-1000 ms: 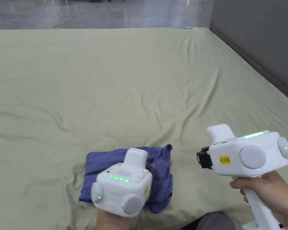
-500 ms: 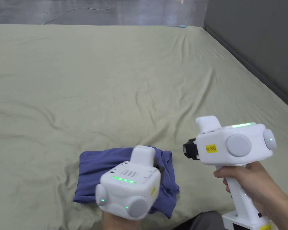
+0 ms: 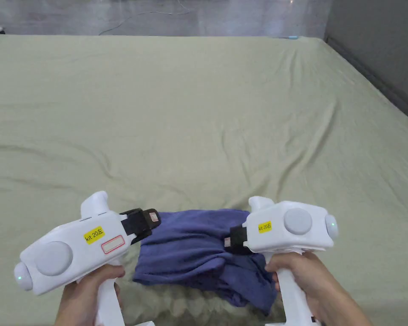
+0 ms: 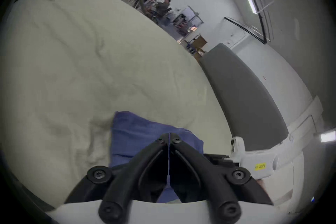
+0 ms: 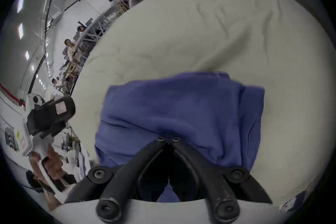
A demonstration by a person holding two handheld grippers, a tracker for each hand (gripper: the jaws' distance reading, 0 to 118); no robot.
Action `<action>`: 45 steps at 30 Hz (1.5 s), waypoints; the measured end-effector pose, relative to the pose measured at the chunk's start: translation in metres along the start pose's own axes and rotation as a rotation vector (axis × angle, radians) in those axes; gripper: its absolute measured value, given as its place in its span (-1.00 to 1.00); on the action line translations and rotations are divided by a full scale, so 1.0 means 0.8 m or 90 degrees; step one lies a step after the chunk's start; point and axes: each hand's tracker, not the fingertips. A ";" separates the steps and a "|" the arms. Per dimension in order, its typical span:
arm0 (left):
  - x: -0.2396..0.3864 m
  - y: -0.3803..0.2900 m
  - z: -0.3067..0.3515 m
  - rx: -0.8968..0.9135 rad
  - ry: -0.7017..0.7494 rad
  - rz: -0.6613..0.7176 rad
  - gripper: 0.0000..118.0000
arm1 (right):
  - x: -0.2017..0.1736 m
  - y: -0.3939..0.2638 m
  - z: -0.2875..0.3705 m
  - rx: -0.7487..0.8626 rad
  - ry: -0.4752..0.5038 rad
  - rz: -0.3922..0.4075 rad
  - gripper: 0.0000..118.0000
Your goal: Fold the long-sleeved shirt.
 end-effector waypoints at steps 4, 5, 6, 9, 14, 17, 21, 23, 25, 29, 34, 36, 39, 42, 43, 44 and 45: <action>-0.033 0.009 -0.002 0.005 0.021 0.074 -0.55 | 0.029 -0.006 -0.006 0.011 0.040 -0.054 -1.00; -0.042 0.010 -0.005 -0.003 0.021 0.091 -0.09 | 0.030 -0.005 -0.005 0.009 0.033 -0.049 -1.00; -0.052 0.012 -0.011 -0.023 0.025 0.107 0.36 | 0.027 -0.004 -0.006 0.008 0.030 -0.044 -1.00; -0.074 0.008 -0.024 -0.057 0.061 0.142 0.56 | 0.019 -0.004 -0.008 0.010 0.019 -0.020 -1.00; -0.099 -0.013 -0.050 -0.098 -0.048 0.220 0.55 | 0.023 -0.008 -0.008 0.017 0.023 -0.032 -1.00; -0.095 -0.017 -0.070 -0.096 -0.108 0.250 0.55 | 0.025 -0.009 -0.008 0.021 0.029 -0.039 -1.00; -0.066 -0.026 -0.102 -0.158 -0.090 0.175 0.54 | 0.024 -0.009 -0.008 0.020 0.030 -0.039 -1.00; -0.054 -0.022 -0.103 -0.162 -0.071 0.136 0.12 | 0.023 -0.008 -0.008 0.018 0.029 -0.038 -1.00; -0.049 -0.018 -0.096 -0.150 -0.046 0.104 -0.76 | 0.023 -0.008 -0.007 0.019 0.029 -0.041 -1.00; -0.031 -0.013 -0.089 -0.157 -0.057 0.045 -0.76 | 0.016 -0.010 0.001 0.022 0.020 -0.049 -1.00; -0.009 0.013 -0.092 -0.193 -0.020 -0.033 -0.76 | -0.024 -0.002 0.036 0.127 -0.035 0.030 -1.00; -0.002 0.024 -0.088 -0.187 -0.026 -0.048 -0.76 | -0.049 0.004 0.050 0.177 -0.079 0.088 -1.00; 0.003 0.051 -0.082 -0.192 -0.017 -0.093 -0.76 | -0.087 0.014 0.060 0.232 -0.121 0.158 -1.00; 0.000 0.083 -0.069 -0.197 0.015 -0.128 -0.76 | -0.120 0.024 0.054 0.257 -0.122 0.189 -1.00; -0.005 0.094 -0.060 -0.188 0.032 -0.131 -0.76 | -0.133 0.029 0.051 0.252 -0.108 0.185 -1.00; -0.014 0.106 -0.050 -0.183 0.037 -0.127 -0.76 | -0.144 0.034 0.046 0.247 -0.088 0.184 -1.00; -0.025 0.120 -0.037 -0.175 0.035 -0.130 -0.76 | -0.159 0.037 0.040 0.242 -0.068 0.185 -1.00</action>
